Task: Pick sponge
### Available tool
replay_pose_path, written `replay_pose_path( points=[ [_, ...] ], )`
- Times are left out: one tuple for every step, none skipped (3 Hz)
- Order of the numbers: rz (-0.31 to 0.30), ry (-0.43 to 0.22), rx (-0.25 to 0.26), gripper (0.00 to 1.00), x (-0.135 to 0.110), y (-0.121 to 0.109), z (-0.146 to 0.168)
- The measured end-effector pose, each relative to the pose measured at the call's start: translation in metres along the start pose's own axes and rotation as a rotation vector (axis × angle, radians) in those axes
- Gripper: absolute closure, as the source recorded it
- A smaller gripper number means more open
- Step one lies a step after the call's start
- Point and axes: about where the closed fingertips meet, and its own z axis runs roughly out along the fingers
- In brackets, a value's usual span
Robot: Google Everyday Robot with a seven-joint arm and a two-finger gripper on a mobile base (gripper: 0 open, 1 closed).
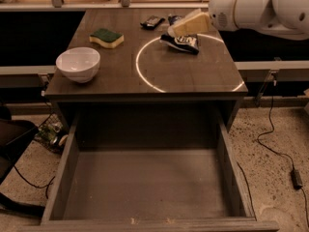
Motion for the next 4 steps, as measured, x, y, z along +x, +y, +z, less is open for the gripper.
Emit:
replay_pose_path(
  points=[
    [0.054, -0.075, -0.022, 0.00, -0.010, 0.003, 0.057],
    [0.095, -0.113, -0.059, 0.00, -0.012, 0.008, 0.114],
    [0.085, -0.138, -0.095, 0.00, -0.013, 0.017, 0.166],
    [0.078, -0.147, -0.122, 0.00, -0.010, 0.031, 0.211]
  ],
)
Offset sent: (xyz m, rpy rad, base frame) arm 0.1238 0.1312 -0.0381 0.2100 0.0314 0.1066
